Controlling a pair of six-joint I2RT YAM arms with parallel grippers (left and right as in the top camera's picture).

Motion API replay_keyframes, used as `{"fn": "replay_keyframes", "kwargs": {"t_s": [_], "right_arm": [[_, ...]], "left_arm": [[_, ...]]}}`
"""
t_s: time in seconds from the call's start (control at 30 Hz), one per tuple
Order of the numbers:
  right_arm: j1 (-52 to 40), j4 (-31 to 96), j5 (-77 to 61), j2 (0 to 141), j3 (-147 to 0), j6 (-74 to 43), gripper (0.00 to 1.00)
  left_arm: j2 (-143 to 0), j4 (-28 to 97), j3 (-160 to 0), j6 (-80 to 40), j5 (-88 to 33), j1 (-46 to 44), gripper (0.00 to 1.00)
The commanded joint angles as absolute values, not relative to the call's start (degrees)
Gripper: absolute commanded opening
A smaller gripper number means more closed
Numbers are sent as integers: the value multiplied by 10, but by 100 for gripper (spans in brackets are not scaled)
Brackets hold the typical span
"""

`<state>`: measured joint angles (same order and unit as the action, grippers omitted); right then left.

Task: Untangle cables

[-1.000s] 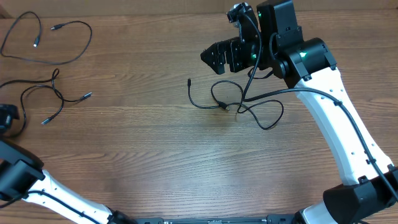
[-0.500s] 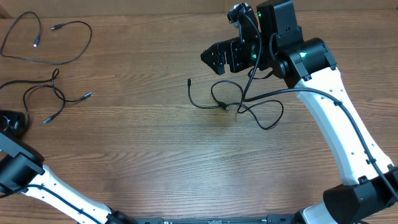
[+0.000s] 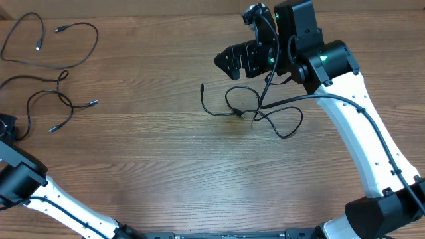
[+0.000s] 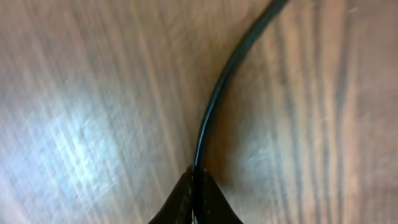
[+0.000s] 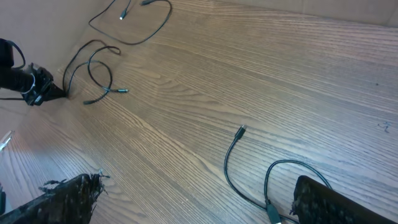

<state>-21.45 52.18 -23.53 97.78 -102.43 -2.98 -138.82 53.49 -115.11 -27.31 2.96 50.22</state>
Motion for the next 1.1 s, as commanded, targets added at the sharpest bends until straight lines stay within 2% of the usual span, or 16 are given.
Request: {"fn": "replay_keyframes", "kwargs": {"t_s": [0.0, 0.23, 0.3, 0.43, 0.53, 0.83, 0.93, 1.07], "right_arm": [[-215, 524, -232, 977, -1028, -33, 100], [-215, 535, -232, 977, -1028, -33, 100], [-215, 535, -232, 977, -1028, -33, 100], [-215, 535, -232, 977, -1028, -33, 100], [-215, 535, -232, 977, -1028, -33, 100], [-188, 545, -152, 977, -1028, -120, 100], [-157, 572, -106, 977, -1028, -170, 100], [-104, 609, -103, 977, -1028, -180, 100]], "left_arm": [[-1413, 510, -1149, -211, -32, 495, 4], [-1413, 477, -1149, -209, -41, 486, 8], [-1413, 473, -1149, -209, -41, 485, 13], [-1411, 480, -1157, -209, -40, 485, 45], [-1400, 494, -1165, -209, -38, 488, 58], [-1312, 561, -1183, -210, -48, 492, 73], [-1260, 572, -1183, -209, -77, 491, 72], [-1187, 560, -1183, -209, -137, 486, 74]]}}
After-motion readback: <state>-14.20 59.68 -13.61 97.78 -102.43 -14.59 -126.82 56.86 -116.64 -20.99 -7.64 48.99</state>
